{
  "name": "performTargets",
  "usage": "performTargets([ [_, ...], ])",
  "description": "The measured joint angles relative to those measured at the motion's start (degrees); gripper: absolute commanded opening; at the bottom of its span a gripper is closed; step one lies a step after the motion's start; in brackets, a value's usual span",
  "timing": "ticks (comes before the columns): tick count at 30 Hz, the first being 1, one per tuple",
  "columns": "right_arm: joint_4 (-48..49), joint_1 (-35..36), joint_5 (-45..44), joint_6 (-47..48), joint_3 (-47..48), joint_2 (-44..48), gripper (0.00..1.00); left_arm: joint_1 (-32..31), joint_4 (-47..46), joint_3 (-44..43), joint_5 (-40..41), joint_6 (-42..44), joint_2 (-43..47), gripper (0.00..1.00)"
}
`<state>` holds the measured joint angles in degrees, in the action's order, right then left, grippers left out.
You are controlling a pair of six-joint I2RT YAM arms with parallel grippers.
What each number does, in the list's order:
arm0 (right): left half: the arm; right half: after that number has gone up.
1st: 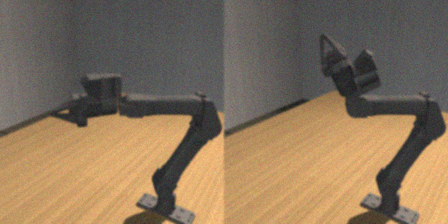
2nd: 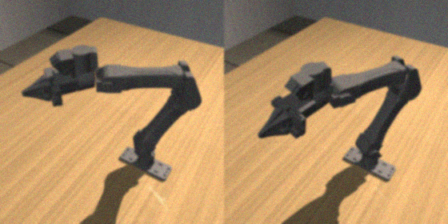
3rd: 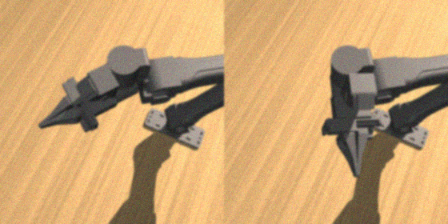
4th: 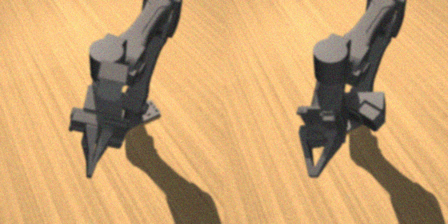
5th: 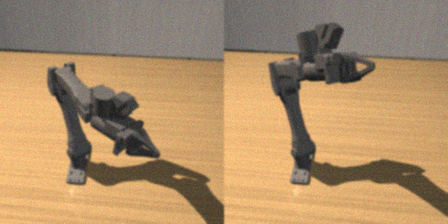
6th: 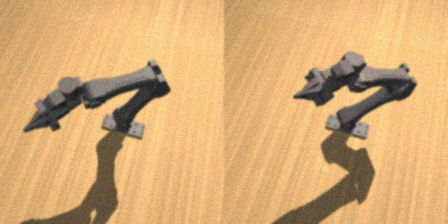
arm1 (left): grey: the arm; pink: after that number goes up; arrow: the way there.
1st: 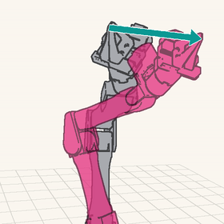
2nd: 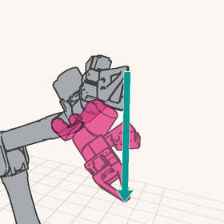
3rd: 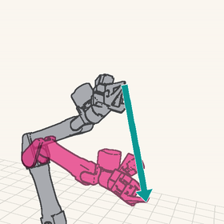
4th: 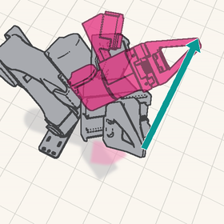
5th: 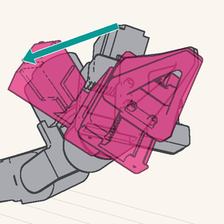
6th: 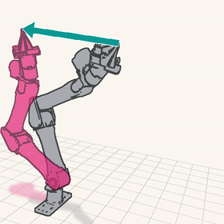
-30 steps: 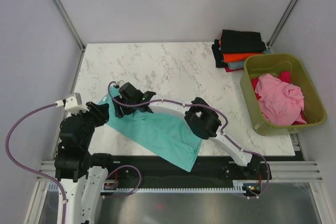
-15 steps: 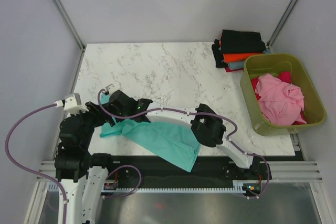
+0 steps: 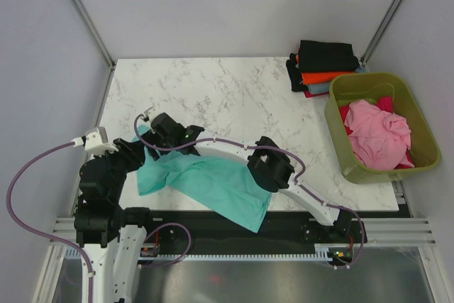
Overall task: Fold and stack the t-shirts
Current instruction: Fold the tshirt
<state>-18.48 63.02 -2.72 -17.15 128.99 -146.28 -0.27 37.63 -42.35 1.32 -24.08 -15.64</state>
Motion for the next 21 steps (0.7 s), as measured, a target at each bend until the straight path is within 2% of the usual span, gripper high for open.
performTargets([
  [9, 3.3, 3.8, 3.2, 3.2, 4.2, -2.0, 0.80, 2.1, 0.0, 0.0, -0.1, 0.0, 0.0, 0.46],
  [12, 4.4, 4.1, 3.8, 3.4, 4.3, -2.5, 0.75, 2.2, 0.0, 0.0, -0.1, 0.0, 0.0, 0.46],
  [17, 5.1, 3.9, 4.1, 3.8, 5.0, -4.2, 0.59, 2.5, 0.0, 0.0, -0.1, 0.0, 0.0, 0.46],
  [21, 5.6, 3.6, 3.9, 4.0, 5.4, -5.7, 0.55, 2.7, 0.1, 0.0, -0.1, 0.0, 0.0, 0.46],
])
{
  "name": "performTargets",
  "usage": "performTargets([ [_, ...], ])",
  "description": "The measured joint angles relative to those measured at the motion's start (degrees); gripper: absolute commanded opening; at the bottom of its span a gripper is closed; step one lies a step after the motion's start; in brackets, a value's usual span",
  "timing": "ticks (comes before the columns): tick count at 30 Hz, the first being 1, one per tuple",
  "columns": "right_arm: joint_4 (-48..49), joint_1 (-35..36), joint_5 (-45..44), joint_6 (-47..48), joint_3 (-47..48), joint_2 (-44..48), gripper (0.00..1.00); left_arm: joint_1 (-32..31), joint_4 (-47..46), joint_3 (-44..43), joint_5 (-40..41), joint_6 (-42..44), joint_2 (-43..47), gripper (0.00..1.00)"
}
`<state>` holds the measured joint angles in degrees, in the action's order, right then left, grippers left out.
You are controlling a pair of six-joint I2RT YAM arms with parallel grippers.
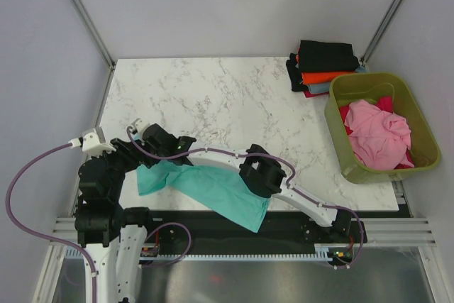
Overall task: Fold and stack the t-shirts
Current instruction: Fold the tshirt
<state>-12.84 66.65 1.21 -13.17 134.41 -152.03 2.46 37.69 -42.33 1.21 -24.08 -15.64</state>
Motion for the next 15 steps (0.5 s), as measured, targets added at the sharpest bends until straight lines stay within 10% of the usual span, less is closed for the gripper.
performTargets([
  [10, 0.0, -0.1, -2.2, 1.4, 0.0, -1.5, 0.08, 0.3, 0.0, 0.1, 0.0, 0.0, 0.0, 0.46],
  [15, 0.2, -0.2, -4.7, 2.6, -0.3, -1.1, 0.00, 0.4, 0.0, 0.1, 0.0, 0.0, 0.0, 0.46],
])
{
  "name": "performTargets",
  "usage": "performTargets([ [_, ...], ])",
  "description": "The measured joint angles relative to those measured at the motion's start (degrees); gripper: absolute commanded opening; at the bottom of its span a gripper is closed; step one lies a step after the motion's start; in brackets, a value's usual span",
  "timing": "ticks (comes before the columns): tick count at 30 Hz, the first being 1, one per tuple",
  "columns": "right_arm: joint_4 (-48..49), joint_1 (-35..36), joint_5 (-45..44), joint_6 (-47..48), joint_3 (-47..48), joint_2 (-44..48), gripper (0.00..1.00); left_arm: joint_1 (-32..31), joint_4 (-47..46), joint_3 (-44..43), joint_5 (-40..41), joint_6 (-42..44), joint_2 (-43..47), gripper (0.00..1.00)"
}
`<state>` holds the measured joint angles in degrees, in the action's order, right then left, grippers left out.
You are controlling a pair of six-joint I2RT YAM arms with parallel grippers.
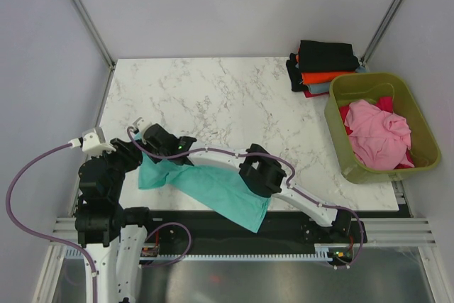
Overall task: Fold and stack the t-shirts
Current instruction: Fold the tshirt
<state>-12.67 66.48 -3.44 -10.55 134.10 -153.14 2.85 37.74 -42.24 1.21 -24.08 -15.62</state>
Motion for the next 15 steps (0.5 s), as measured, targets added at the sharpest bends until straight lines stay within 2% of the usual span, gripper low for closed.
performTargets([
  [8, 0.2, -2.1, -1.6, 2.2, -0.8, 3.3, 0.00, 0.0, 0.0, 0.0, -0.1, 0.0, 0.0, 0.46],
  [15, 2.2, -4.9, -2.9, 4.8, -0.8, 6.5, 0.04, 0.0, -0.1, 0.0, -0.1, 0.0, 0.0, 0.46],
])
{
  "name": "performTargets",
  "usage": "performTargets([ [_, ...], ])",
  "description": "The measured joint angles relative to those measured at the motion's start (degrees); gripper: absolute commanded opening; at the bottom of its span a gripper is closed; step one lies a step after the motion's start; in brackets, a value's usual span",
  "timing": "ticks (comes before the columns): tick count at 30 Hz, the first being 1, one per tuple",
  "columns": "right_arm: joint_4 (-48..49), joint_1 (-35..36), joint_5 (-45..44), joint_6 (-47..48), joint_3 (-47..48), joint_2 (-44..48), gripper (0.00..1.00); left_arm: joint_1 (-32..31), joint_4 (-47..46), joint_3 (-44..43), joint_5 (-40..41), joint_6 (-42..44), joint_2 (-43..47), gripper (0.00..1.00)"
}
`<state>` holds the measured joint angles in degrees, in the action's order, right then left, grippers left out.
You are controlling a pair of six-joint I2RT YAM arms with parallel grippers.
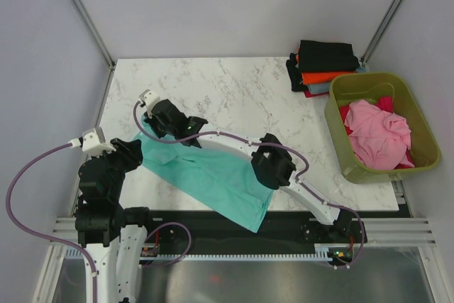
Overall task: Fold and stack the t-shirts
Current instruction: Fold the tshirt
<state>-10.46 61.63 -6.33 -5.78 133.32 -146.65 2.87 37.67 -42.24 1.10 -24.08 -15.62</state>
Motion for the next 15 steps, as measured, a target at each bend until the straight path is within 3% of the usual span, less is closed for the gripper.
performTargets([
  [15, 6.8, -2.4, -6.3, 2.8, 2.4, -5.3, 0.11, 0.4, 0.0, 0.0, 0.0, 0.0, 0.0, 0.46],
])
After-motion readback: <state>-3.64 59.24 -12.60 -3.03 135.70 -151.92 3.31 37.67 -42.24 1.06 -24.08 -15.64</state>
